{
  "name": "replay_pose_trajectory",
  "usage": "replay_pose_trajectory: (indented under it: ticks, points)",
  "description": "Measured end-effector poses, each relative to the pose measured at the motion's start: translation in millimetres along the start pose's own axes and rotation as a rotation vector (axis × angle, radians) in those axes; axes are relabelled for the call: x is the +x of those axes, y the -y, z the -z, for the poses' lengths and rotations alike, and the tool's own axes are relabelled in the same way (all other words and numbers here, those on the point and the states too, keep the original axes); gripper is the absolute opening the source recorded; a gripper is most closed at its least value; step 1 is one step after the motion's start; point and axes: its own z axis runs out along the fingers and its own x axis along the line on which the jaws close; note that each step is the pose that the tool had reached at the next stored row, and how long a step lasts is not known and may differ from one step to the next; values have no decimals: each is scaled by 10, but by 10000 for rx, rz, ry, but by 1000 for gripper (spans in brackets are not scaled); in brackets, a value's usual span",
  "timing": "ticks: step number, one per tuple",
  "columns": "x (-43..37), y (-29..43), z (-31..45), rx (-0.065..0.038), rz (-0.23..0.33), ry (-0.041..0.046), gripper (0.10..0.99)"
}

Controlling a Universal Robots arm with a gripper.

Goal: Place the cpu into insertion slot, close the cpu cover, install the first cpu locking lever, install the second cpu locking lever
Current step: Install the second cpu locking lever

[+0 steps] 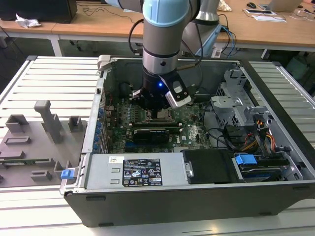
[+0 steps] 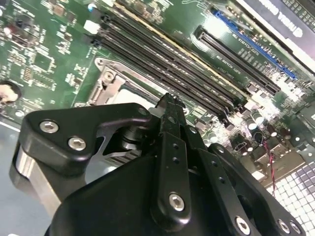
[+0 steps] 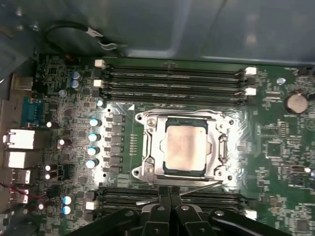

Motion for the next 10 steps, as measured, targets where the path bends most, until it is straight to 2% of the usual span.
replay_pose_trajectory:
  ticks: [4,7,8,10]
  points:
    - [16,8,-83,-18,20,-3,106]
    - [130,40,-113,-170,94,0,106]
    - [136,44,-145,-196,136,-6,106]
    - [144,54,-178,-358,145,2,106]
